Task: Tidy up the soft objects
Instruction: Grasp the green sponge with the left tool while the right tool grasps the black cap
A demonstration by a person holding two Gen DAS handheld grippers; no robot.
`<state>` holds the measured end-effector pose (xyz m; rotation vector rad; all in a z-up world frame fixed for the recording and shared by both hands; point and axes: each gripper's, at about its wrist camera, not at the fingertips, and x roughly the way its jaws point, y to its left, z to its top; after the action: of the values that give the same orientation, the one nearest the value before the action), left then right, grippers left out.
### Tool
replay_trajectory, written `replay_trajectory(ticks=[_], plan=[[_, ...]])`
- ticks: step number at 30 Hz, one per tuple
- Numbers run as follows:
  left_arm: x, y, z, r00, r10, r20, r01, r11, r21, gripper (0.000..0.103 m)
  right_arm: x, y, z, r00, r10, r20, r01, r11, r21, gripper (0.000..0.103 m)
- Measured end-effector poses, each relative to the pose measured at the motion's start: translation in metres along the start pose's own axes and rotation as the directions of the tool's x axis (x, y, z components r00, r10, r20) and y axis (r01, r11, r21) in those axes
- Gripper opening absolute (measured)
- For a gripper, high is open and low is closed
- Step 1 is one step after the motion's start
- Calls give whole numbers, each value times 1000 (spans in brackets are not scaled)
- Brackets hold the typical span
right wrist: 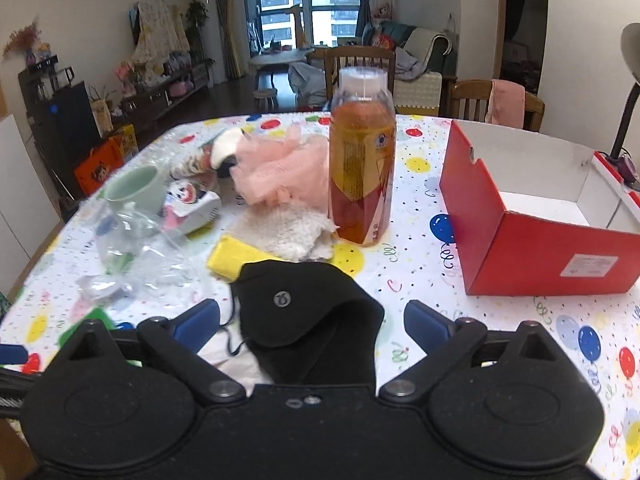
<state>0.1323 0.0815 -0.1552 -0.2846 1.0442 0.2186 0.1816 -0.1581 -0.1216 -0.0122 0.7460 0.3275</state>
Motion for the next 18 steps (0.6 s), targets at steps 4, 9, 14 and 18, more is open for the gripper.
replay_trajectory(ticks=[4,9,14,18], plan=[[13,8,12,997,-10,-71,2,992,-123,103,25,-3,6,999,-19,-31,18,1000,-19,98],[30,21,22,987,0,-161,-47,957,-286,103,48,-7,8,997,-20,-70,17,999,-42,98],[40,26,26,979,-31,-201,-55,912,-408,103,65,-8,8,994,-23,-106,17,998,-63,98],[48,19,30,974,-17,-226,-75,916,-393,103,78,-12,11,991,-4,-134,-3,998,-55,98]])
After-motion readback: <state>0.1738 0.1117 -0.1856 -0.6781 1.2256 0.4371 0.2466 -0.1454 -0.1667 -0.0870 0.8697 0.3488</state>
